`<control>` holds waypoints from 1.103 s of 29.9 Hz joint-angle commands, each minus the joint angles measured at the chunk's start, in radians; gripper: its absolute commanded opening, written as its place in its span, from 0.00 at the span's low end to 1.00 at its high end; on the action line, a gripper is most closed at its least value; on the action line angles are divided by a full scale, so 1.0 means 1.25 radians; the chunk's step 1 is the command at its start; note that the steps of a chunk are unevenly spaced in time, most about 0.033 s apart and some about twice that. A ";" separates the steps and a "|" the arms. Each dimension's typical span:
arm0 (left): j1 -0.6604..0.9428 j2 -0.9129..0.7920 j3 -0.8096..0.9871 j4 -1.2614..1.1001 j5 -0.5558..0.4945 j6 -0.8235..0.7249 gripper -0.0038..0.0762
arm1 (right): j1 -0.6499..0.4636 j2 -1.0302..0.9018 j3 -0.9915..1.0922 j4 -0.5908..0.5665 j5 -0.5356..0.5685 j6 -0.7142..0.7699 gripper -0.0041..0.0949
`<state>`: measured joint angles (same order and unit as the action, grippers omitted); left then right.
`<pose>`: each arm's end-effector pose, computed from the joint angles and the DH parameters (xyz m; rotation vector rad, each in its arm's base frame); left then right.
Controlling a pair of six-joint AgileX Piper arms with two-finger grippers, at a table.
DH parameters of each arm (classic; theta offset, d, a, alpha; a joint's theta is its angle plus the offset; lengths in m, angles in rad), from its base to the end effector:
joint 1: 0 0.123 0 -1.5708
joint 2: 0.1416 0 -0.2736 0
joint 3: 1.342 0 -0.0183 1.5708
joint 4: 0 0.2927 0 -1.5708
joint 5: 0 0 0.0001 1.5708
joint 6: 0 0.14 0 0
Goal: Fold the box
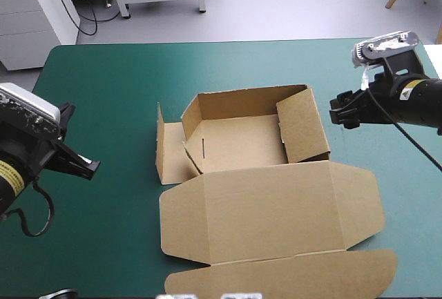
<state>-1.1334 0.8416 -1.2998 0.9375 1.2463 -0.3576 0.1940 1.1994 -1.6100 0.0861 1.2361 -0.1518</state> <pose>0.1680 -0.1068 0.4741 0.6074 1.7941 0.1751 0.2817 0.0669 0.4514 -0.4059 2.2725 0.1299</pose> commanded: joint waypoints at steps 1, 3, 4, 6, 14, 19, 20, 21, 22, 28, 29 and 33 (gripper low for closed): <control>-0.004 0.002 -0.019 0.034 0.036 -0.010 0.04 | 0.000 -0.003 -0.017 -0.003 -0.026 0.013 0.78; -0.004 0.002 -0.019 0.034 0.036 -0.010 0.04 | 0.000 0.015 -0.010 -0.001 -0.027 0.017 0.78; -0.004 0.002 -0.019 0.034 0.036 -0.010 0.04 | 0.000 0.028 -0.006 0.000 -0.027 0.018 0.78; -0.004 0.002 -0.019 0.033 0.036 -0.010 0.04 | 0.000 0.058 0.000 0.003 -0.027 0.018 0.78; -0.004 0.002 -0.016 0.016 0.036 -0.010 0.04 | 0.000 0.204 0.005 -0.001 -0.069 0.016 0.78; -0.004 0.002 -0.016 0.015 0.036 -0.010 0.04 | 0.000 0.325 0.004 -0.003 -0.101 0.012 0.78; -0.004 0.002 -0.016 0.015 0.036 -0.010 0.04 | 0.000 0.348 0.004 -0.003 -0.105 0.012 0.78; -0.004 0.002 -0.016 0.013 0.036 -0.010 0.04 | 0.000 0.371 0.004 -0.003 -0.107 0.012 0.78; -0.004 0.002 -0.016 0.013 0.036 -0.010 0.04 | 0.000 0.388 0.004 -0.003 -0.110 0.012 0.78; -0.004 0.002 -0.016 0.010 0.036 -0.010 0.04 | 0.000 0.476 0.004 0.000 -0.137 0.012 0.75; -0.004 0.002 -0.016 0.010 0.036 -0.010 0.04 | 0.000 0.484 0.004 0.001 -0.137 0.012 0.71; -0.004 0.002 -0.016 0.010 0.036 -0.010 0.04 | 0.000 0.498 0.004 0.000 -0.135 0.010 0.45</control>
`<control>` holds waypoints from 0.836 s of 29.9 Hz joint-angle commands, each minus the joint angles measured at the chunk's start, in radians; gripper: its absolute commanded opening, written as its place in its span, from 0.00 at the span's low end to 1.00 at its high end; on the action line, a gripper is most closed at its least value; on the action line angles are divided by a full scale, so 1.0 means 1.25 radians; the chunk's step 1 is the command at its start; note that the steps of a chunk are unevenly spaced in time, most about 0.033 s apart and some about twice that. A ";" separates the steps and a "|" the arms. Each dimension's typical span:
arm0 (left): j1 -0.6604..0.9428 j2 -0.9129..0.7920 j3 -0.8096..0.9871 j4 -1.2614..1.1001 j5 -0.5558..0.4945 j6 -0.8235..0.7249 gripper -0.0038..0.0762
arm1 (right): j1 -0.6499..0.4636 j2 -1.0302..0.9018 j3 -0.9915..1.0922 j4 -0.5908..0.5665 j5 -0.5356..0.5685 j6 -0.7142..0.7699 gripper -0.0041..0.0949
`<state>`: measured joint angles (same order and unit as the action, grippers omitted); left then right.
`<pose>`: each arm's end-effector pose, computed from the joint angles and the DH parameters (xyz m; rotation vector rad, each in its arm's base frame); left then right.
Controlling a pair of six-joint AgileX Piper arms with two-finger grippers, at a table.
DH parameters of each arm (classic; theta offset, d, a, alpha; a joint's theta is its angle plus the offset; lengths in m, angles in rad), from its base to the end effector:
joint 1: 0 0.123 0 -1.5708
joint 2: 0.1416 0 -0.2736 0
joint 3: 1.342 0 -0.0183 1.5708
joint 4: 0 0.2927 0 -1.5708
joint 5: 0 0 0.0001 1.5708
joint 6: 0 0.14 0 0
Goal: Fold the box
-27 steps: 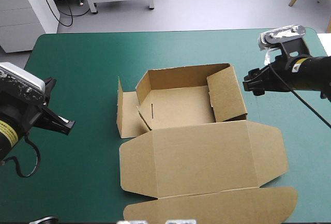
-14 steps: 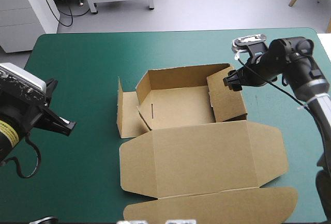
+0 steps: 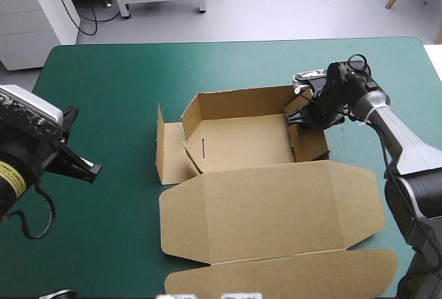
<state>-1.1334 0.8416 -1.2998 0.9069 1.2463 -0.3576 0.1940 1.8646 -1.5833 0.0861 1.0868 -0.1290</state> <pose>0.1665 -0.1093 0.4714 0.6179 1.8115 0.1476 0.4357 0.0965 0.1988 -0.4178 2.8210 0.1305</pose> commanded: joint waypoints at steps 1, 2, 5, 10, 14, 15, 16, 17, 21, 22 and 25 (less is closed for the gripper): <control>-0.004 0.002 -0.016 0.035 0.036 -0.010 0.04 | 0.000 -0.034 -0.018 0.000 -0.016 -0.009 0.38; -0.004 0.002 -0.016 0.035 0.036 -0.010 0.04 | 0.000 -0.034 -0.019 0.000 -0.016 -0.009 0.29; -0.004 0.002 -0.016 0.035 0.036 -0.010 0.04 | 0.000 -0.035 -0.021 0.000 -0.012 -0.013 0.02; -0.004 0.002 -0.016 0.035 0.036 -0.010 0.04 | 0.000 -0.039 -0.021 0.000 0.003 -0.021 0.02; -0.004 0.002 -0.016 0.026 0.036 -0.010 0.04 | 0.000 -0.067 -0.029 0.000 0.001 -0.026 0.02; -0.004 0.002 -0.016 0.026 0.036 -0.010 0.04 | 0.000 -0.081 -0.033 0.000 -0.003 -0.028 0.02; -0.004 0.002 -0.016 0.026 0.036 -0.010 0.04 | -0.002 -0.095 -0.039 0.000 -0.003 -0.028 0.02; -0.004 0.002 -0.016 0.026 0.036 -0.010 0.04 | -0.005 -0.110 -0.045 0.000 -0.003 -0.028 0.02; -0.004 0.002 -0.016 0.030 0.037 -0.008 0.04 | -0.026 -0.179 -0.059 0.002 0.016 -0.030 0.02; -0.004 0.002 -0.016 0.036 0.037 -0.008 0.04 | -0.033 -0.199 -0.059 0.000 0.020 -0.034 0.02; -0.004 0.002 -0.016 0.112 0.037 -0.008 0.04 | -0.063 -0.250 -0.059 0.001 0.023 -0.042 0.02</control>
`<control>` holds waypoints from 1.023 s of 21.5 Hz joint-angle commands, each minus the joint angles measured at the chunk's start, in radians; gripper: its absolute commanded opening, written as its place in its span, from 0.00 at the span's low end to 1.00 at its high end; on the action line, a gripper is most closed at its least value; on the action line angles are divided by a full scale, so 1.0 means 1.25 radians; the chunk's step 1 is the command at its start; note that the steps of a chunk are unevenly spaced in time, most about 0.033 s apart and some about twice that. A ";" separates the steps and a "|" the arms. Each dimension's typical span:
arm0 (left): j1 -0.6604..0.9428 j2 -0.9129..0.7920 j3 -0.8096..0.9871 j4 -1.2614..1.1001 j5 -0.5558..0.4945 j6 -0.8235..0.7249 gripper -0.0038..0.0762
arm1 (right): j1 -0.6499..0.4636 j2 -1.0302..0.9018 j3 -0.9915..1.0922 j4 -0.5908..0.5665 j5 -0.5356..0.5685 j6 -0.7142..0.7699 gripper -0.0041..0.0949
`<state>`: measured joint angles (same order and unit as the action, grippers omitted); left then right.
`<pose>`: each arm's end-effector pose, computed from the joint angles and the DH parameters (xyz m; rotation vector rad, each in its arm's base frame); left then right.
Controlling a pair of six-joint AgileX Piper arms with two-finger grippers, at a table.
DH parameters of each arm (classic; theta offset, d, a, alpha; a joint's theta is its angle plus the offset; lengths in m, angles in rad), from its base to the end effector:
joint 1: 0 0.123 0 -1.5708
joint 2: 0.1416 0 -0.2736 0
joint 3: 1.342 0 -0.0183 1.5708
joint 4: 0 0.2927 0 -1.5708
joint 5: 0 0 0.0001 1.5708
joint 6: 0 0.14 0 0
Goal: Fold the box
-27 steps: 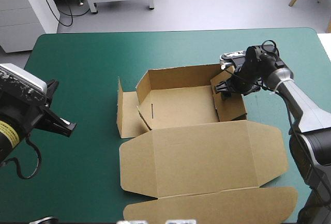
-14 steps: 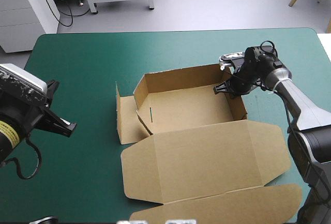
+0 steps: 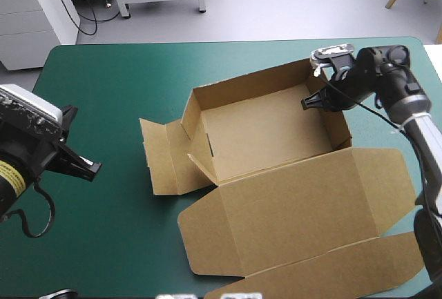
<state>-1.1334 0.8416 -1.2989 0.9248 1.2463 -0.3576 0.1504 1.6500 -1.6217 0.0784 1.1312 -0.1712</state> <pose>0.1675 -0.1079 0.4727 0.6124 1.8017 0.1643 0.4117 0.0724 0.3028 -0.4029 2.6100 0.0979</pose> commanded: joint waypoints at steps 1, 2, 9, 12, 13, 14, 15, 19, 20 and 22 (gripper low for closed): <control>-0.004 0.002 -0.017 0.120 0.037 -0.008 0.04 | -0.037 -0.095 -0.028 0.009 -0.012 -0.009 0.02; -0.004 0.002 -0.019 0.134 0.037 -0.013 0.05 | -0.048 -0.109 -0.028 0.009 -0.012 -0.009 0.02; -0.004 0.002 -0.088 0.093 0.035 -0.005 0.07 | -0.136 -0.216 -0.028 0.015 0.020 -0.048 0.02; -0.004 0.003 -0.089 0.072 0.037 -0.004 0.07 | -0.164 -0.250 -0.028 0.030 0.020 -0.053 0.02; -0.004 0.003 -0.089 0.070 0.028 -0.004 0.07 | -0.173 -0.260 -0.028 0.056 0.024 -0.069 0.02; -0.004 0.003 -0.089 0.061 0.015 -0.004 0.07 | -0.177 -0.265 -0.028 0.067 0.024 -0.071 0.02; -0.004 0.006 -0.089 0.026 -0.015 0.000 0.07 | -0.180 -0.271 -0.028 0.087 0.024 -0.079 0.02; -0.004 0.092 -0.087 -0.017 -0.015 0.039 0.07 | -0.180 -0.275 -0.028 0.109 0.045 -0.087 0.02; 0.005 0.131 -0.087 -0.013 -0.013 0.061 0.07 | -0.180 -0.278 -0.028 0.112 0.047 -0.087 0.02; 0.068 0.184 -0.087 -0.041 -0.026 0.095 0.07 | -0.180 -0.286 -0.028 0.111 0.053 -0.087 0.02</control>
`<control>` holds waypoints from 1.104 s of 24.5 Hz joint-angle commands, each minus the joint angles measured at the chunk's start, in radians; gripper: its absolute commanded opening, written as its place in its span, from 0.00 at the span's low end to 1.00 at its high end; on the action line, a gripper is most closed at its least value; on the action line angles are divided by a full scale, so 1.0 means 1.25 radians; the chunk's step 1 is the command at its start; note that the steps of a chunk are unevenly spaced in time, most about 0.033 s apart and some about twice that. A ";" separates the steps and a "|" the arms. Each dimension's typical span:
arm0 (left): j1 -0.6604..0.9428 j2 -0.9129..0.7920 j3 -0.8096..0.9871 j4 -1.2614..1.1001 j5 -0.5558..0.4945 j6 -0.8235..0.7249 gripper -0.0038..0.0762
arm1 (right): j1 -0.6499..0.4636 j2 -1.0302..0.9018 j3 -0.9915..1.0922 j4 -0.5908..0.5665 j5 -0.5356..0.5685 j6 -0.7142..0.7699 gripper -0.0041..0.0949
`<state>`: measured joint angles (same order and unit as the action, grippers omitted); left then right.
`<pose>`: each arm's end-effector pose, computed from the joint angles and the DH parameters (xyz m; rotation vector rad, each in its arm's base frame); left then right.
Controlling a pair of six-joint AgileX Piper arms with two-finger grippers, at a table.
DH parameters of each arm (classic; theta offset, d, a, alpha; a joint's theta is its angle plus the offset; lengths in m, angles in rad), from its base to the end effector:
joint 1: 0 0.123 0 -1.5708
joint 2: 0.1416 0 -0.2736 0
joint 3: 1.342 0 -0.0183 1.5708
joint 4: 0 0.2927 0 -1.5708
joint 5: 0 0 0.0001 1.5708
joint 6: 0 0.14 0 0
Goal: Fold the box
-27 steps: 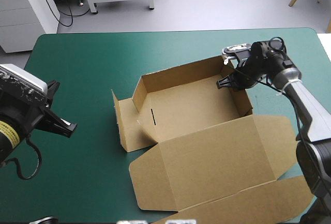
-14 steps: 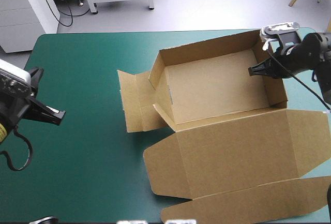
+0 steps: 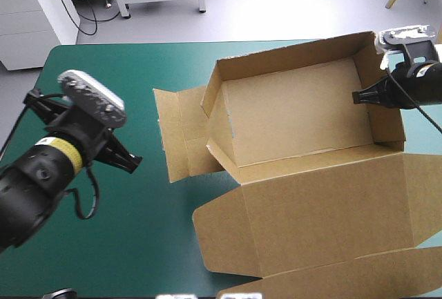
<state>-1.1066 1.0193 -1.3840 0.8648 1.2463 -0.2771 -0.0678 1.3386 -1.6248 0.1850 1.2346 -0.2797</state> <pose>0.1906 -0.1551 0.4602 0.7497 1.8607 0.2452 0.3323 0.0018 0.4151 -0.2594 2.3969 0.0804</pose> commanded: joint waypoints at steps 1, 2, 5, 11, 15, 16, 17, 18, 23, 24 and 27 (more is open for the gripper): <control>0.093 0.058 -0.019 -0.038 -0.044 0.045 0.07 | -0.006 -0.040 -0.025 0.025 -0.026 -0.005 0.02; 0.182 0.070 -0.019 -0.152 -0.109 0.101 0.07 | -0.006 -0.047 -0.025 0.023 -0.026 -0.005 0.02; 0.396 0.075 -0.019 -0.419 -0.219 0.266 0.07 | -0.006 -0.053 -0.024 0.018 -0.026 -0.005 0.02; 0.701 0.075 -0.019 -0.720 -0.216 0.477 0.07 | -0.006 -0.053 -0.024 -0.002 -0.034 -0.005 0.02; 0.907 0.075 -0.004 -0.995 -0.212 0.660 0.07 | -0.006 -0.053 -0.024 -0.002 -0.042 -0.010 0.02; 0.962 0.075 0.009 -1.067 -0.208 0.702 0.07 | -0.006 -0.053 -0.024 -0.002 -0.042 -0.012 0.02; 1.016 0.075 0.024 -1.140 -0.195 0.745 0.07 | -0.006 -0.053 -0.024 -0.002 -0.042 -0.012 0.02; 1.070 0.077 0.040 -1.198 -0.182 0.780 0.07 | -0.006 -0.053 -0.024 -0.002 -0.042 -0.012 0.02; 1.289 0.093 0.282 -1.604 -0.173 1.026 0.07 | -0.006 -0.053 -0.024 0.000 -0.050 -0.012 0.02; 1.290 0.099 0.324 -1.639 -0.193 1.065 0.07 | -0.006 -0.053 -0.024 0.000 -0.051 -0.012 0.02; 1.270 0.132 0.492 -1.703 -0.344 1.109 0.07 | -0.006 -0.053 -0.024 0.007 -0.055 -0.014 0.02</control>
<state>0.4929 1.1789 -0.8353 -1.1388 0.9228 1.0776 -0.0687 1.3023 -1.6248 0.1616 1.2276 -0.2948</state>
